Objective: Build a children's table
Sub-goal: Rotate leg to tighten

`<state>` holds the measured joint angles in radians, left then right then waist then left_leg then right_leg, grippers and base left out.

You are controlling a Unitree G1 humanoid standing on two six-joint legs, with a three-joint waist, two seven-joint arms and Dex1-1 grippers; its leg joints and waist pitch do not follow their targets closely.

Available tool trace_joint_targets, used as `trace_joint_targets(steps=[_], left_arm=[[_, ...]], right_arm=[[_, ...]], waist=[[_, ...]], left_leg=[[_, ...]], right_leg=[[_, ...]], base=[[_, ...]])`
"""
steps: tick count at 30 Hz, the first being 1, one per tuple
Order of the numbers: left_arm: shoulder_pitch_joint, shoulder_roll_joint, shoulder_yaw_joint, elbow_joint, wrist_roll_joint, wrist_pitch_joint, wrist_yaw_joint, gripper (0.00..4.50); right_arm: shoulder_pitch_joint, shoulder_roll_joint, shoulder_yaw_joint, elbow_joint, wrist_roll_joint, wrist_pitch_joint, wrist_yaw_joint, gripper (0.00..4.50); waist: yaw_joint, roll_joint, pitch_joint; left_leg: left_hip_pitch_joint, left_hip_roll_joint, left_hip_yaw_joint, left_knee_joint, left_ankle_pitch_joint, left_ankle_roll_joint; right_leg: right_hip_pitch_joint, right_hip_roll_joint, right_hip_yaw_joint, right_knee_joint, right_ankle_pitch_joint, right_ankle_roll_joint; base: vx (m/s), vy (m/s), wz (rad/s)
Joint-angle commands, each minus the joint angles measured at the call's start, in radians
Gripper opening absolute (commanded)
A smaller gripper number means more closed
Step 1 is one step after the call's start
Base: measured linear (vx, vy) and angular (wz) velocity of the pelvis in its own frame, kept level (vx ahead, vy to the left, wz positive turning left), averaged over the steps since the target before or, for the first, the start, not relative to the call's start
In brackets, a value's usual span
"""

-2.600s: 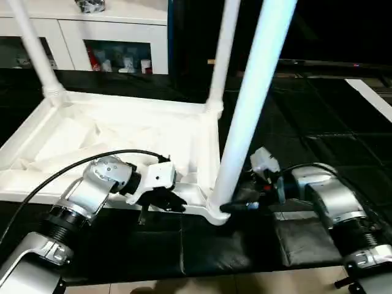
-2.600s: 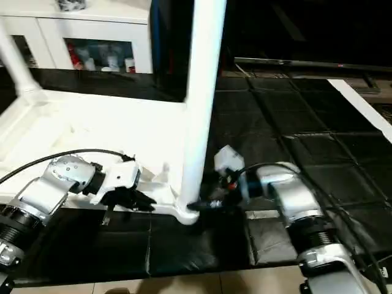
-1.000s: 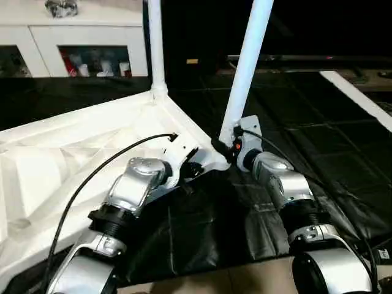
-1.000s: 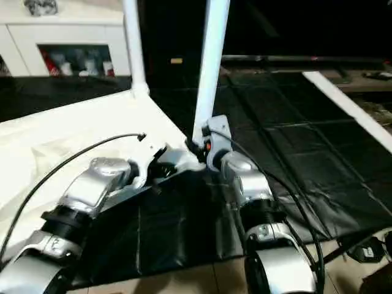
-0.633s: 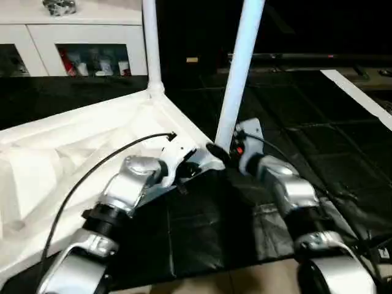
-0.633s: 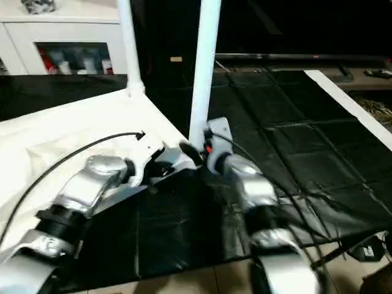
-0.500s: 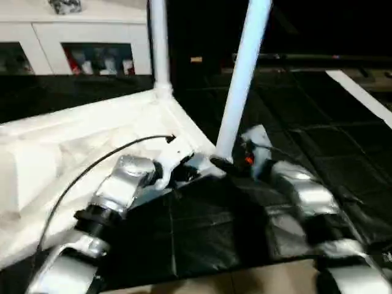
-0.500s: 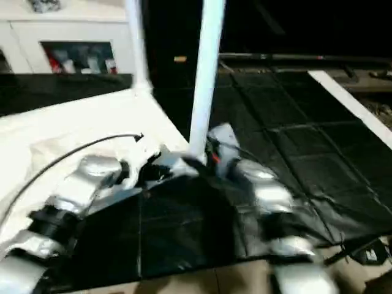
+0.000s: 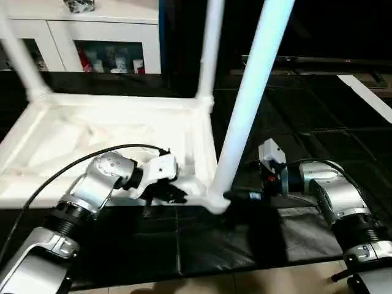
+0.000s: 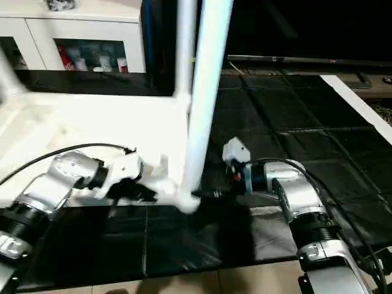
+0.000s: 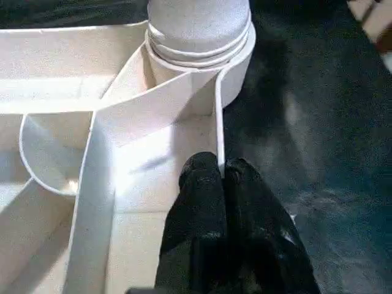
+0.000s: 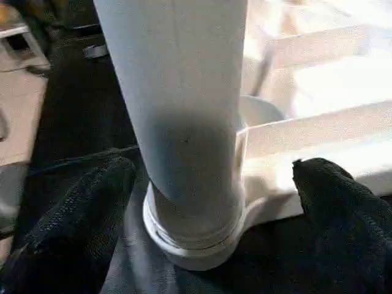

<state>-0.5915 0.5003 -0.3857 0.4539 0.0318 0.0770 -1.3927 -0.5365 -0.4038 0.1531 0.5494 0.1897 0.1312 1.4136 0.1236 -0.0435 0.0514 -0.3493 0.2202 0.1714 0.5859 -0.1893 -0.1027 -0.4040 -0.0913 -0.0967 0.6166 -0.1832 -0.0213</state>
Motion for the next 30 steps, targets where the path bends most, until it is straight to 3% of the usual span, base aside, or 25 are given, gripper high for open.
trace_joint_targets(steps=[1, 3, 7, 11, 16, 21, 28, 30], left_arm=[[0.008, -0.005, -0.049, -0.014, 0.005, -0.034, -0.045, 0.0], [0.013, 0.0, -0.056, -0.016, 0.008, -0.055, -0.061, 0.0], [0.019, -0.001, -0.058, -0.022, 0.006, -0.063, -0.068, 0.0], [0.02, -0.004, -0.059, -0.02, 0.006, -0.075, -0.07, 0.0], [0.019, -0.004, -0.058, -0.017, 0.005, -0.081, -0.069, 0.0], [0.021, -0.005, -0.057, -0.013, 0.006, -0.085, -0.068, 0.0], [0.028, -0.01, -0.051, -0.01, -0.002, -0.076, -0.057, 0.0], [0.032, -0.021, -0.038, -0.008, -0.009, -0.057, -0.033, 0.0]], right_arm=[[-0.013, -0.014, 0.01, -0.007, 0.01, 0.011, 0.034, 4.15], [-0.023, 0.001, 0.029, 0.01, 0.007, -0.001, 0.059, 4.15], [-0.03, 0.018, 0.042, 0.025, 0.002, -0.02, 0.073, 3.71], [-0.043, 0.032, 0.054, 0.058, -0.007, -0.04, 0.082, 3.33], [-0.047, 0.034, 0.057, 0.058, 0.003, -0.026, 0.097, 2.96], [-0.051, 0.034, 0.059, 0.065, 0.01, -0.014, 0.114, 2.42], [-0.042, 0.031, 0.059, 0.062, 0.02, -0.005, 0.131, 2.08], [-0.026, 0.034, 0.055, 0.042, 0.03, 0.015, 0.127, 2.05]], waist=[[-0.001, 0.007, -0.063], [0.002, 0.004, -0.064], [0.005, -0.001, -0.065], [0.011, 0.002, -0.068], [0.014, -0.002, -0.066], [0.014, 0.0, -0.068], [0.014, 0.002, -0.067], [0.014, 0.009, -0.068]], left_leg=[[0.003, 0.02, 0.006, -0.069, -0.184, 0.041], [0.004, 0.02, 0.006, -0.069, -0.179, 0.037], [0.002, 0.019, 0.007, -0.067, -0.157, 0.039], [0.003, 0.02, 0.008, -0.066, -0.138, 0.038], [0.001, 0.019, 0.008, -0.067, -0.146, 0.036], [0.002, 0.019, 0.008, -0.066, -0.141, 0.035], [0.001, 0.019, 0.007, -0.066, -0.152, 0.031], [0.002, 0.019, 0.006, -0.066, -0.153, 0.027]], right_leg=[[0.057, -0.057, 0.053, -0.066, -0.186, -0.225], [0.056, -0.057, 0.053, -0.065, -0.192, -0.22], [0.056, -0.056, 0.053, -0.061, -0.168, -0.219], [0.055, -0.055, 0.053, -0.056, -0.134, -0.23], [0.057, -0.056, 0.053, -0.058, -0.155, -0.219], [0.056, -0.056, 0.053, -0.057, -0.15, -0.216], [0.057, -0.056, 0.053, -0.059, -0.166, -0.214], [0.057, -0.055, 0.053, -0.058, -0.165, -0.214]], base=[[0.0, 0.0, 0.0], [0.0, 0.0, 0.0], [0.0, 0.0, 0.0], [0.0, 0.0, 0.0], [0.0, 0.0, 0.0], [0.0, 0.0, 0.0], [0.0, 0.0, 0.0], [0.0, 0.0, 0.0]])
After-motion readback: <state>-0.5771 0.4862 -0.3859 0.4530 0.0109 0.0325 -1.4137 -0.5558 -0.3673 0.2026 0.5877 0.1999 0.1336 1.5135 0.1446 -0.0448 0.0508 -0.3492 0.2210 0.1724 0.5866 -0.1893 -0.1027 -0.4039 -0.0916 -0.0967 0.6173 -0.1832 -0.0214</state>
